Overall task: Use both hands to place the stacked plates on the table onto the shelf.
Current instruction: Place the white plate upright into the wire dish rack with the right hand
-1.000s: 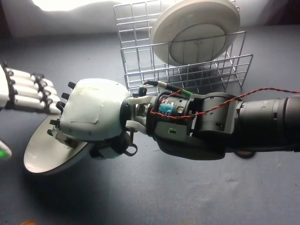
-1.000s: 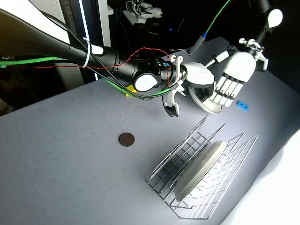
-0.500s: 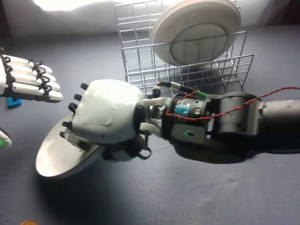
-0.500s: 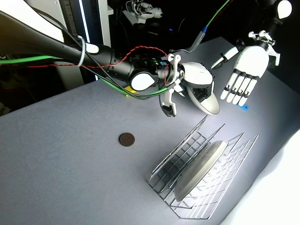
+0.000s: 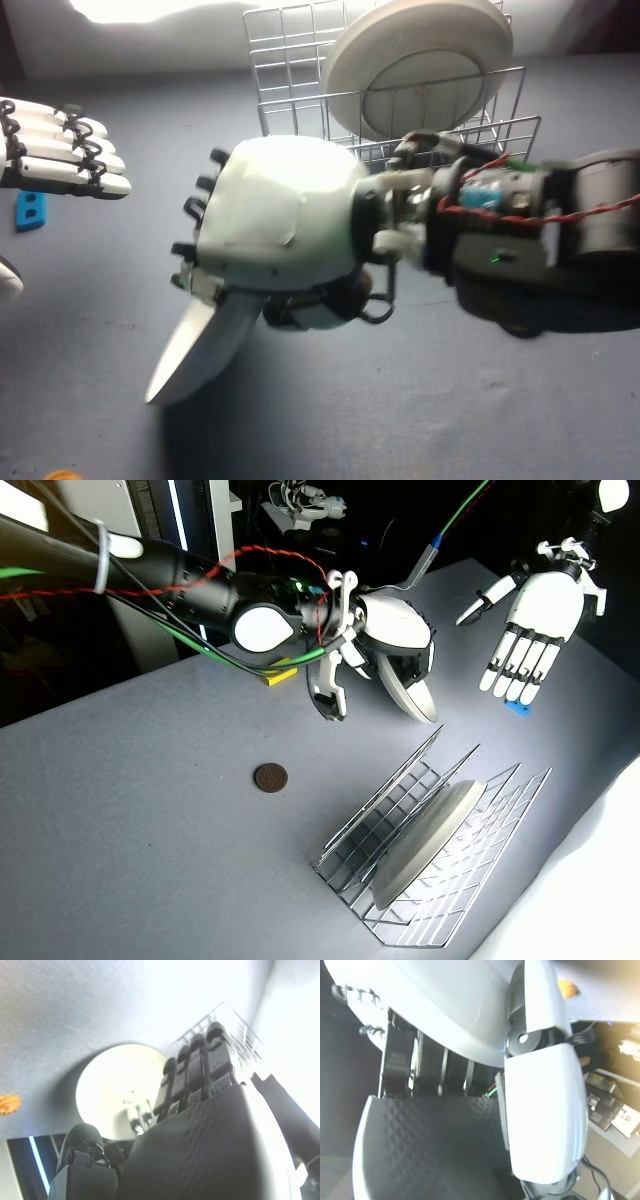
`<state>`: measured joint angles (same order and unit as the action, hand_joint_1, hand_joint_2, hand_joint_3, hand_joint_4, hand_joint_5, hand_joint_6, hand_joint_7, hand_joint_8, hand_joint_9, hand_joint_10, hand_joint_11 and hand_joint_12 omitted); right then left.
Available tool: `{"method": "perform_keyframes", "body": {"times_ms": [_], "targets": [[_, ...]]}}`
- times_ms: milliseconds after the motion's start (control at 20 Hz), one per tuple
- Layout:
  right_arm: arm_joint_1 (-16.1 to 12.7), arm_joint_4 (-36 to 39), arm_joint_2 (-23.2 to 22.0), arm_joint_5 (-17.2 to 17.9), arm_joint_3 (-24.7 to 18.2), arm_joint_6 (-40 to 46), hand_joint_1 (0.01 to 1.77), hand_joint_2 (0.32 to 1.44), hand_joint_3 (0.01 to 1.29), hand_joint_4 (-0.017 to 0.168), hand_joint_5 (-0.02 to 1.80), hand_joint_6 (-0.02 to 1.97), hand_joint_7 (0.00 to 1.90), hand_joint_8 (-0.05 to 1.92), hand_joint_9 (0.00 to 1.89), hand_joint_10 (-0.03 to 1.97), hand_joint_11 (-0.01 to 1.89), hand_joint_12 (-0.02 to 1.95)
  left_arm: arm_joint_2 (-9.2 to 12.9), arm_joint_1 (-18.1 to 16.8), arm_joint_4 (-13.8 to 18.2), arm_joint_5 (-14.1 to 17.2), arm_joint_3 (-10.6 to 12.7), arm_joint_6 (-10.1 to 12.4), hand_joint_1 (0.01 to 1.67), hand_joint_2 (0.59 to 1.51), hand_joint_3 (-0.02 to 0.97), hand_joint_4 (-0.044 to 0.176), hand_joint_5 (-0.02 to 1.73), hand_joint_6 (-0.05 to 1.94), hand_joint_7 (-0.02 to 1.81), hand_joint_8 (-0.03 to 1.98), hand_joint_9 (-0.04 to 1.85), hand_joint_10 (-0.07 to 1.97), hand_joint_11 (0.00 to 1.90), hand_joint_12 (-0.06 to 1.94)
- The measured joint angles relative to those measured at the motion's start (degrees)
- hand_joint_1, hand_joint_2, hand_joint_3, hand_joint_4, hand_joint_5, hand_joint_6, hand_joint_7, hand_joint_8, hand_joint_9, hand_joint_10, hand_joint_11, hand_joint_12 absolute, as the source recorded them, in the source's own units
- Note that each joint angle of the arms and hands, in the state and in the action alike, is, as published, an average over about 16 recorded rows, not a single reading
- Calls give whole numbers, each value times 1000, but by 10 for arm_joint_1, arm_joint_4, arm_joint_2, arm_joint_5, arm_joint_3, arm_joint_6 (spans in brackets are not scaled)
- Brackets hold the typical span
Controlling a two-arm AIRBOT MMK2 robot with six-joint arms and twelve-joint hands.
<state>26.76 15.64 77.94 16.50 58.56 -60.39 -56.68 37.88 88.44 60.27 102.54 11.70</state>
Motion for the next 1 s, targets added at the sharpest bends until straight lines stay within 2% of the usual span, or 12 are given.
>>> {"method": "perform_keyframes", "body": {"times_ms": [250,550,750,1000], "targets": [[-38,0,-69,-36,-50,46,1290,961,13,8,1008,795,1096,690,1096,825,954,1141,1,-2,1,-3,-1,1,22,1106,14,-3,20,19,19,9,18,18,16,10],[-95,5,-138,-75,-80,139,1306,960,13,5,1016,831,1088,700,1087,901,956,1137,1,-4,3,-6,-3,6,23,1107,14,-3,21,18,18,9,15,18,16,10],[-134,61,-167,-86,-79,262,1316,960,13,2,1010,847,1080,722,1082,903,960,1138,1,-8,6,-6,-5,10,23,1108,14,-3,22,18,18,9,15,18,16,9],[-177,159,-187,-77,-63,445,1330,959,13,-2,1004,843,1064,747,1075,953,966,1137,1,-15,13,-6,-6,17,23,1106,14,-3,22,18,17,9,17,18,17,9]]}}
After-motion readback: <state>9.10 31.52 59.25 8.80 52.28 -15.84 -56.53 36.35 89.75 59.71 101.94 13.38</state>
